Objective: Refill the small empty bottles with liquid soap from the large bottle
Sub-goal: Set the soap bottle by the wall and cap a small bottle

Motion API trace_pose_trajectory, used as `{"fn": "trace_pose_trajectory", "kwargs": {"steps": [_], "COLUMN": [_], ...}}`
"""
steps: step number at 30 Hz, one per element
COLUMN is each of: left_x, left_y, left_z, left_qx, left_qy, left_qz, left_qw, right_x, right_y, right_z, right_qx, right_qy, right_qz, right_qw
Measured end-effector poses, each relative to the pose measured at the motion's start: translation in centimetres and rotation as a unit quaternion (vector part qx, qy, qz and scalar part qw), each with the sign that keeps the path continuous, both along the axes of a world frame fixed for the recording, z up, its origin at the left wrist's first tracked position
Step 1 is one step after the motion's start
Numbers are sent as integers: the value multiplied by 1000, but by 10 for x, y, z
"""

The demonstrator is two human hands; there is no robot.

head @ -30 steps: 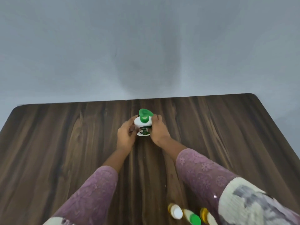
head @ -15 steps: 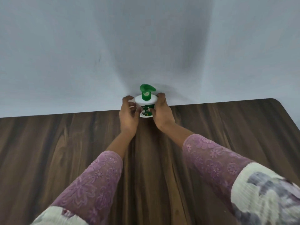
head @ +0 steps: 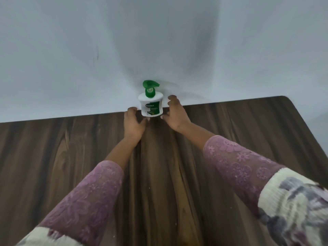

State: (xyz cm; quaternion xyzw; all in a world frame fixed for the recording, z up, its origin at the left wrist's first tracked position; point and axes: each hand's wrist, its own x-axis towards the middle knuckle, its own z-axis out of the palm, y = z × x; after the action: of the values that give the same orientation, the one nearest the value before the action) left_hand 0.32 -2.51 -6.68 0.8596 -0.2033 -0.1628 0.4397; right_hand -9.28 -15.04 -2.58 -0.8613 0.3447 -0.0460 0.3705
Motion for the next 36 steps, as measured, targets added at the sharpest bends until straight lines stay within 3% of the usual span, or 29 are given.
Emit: {"fn": "trace_pose_trajectory", "kwargs": {"steps": [5,12,16,20,24,31,36], "left_x": [-72,-187,-238,-275,-299,-305,-302], "left_y": [64,165,205,223,223,208,197], "left_z": [14,30,30,14,-1,-18,-24], "left_qx": [19,-20,-20,-9,-14,-41,-77], "left_qy": [105,140,148,158,113,58,98], "left_qz": [-86,-217,-234,-234,-200,-167,-149], "left_qw": [991,966,961,959,973,983,981], "right_x": [-93,-216,-257,-271,-272,-260,-251], "right_y": [20,106,157,188,204,212,200], "right_z": [19,70,84,73,54,34,29], "right_qx": [68,182,149,25,-44,-72,-72], "right_qy": [111,70,50,170,265,286,286], "right_qz": [34,88,127,224,260,226,228], "right_qw": [991,977,979,959,928,928,928]}}
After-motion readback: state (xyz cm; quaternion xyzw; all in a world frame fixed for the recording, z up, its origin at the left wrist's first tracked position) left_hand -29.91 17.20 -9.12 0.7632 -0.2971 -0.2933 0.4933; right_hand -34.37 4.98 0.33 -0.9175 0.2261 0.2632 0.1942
